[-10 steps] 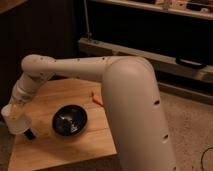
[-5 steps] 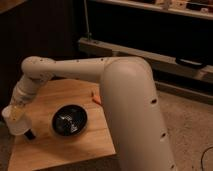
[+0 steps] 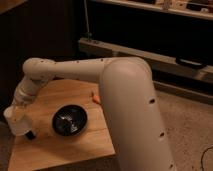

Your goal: Place the ceramic cup over the eraser

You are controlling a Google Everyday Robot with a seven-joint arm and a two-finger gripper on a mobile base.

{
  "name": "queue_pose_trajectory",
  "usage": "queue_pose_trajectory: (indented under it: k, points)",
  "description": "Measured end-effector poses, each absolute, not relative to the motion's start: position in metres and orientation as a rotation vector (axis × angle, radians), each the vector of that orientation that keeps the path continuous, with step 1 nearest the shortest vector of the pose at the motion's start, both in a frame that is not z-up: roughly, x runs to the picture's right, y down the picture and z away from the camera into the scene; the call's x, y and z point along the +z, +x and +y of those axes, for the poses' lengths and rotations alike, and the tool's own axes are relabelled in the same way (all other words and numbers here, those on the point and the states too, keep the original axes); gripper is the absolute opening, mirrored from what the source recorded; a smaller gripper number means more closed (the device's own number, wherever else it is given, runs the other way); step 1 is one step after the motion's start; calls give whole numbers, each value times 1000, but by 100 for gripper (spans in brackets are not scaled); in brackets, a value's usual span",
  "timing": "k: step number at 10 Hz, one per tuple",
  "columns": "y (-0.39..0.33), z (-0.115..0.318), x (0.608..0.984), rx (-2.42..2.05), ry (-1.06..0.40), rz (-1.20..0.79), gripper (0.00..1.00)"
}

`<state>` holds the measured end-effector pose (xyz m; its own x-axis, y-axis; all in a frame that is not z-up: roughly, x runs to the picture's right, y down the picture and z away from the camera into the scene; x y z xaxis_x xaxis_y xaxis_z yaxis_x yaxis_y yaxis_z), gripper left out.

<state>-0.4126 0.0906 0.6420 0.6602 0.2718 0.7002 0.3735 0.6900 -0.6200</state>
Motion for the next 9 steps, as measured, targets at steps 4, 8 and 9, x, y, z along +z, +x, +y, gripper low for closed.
queue_pose_trajectory:
  k: [4, 8, 9]
  points:
    - [-413, 90, 647, -50, -838, -866, 76]
    - [-417, 96, 653, -62, -864, -852, 76]
    - [-417, 97, 654, -63, -871, -849, 76]
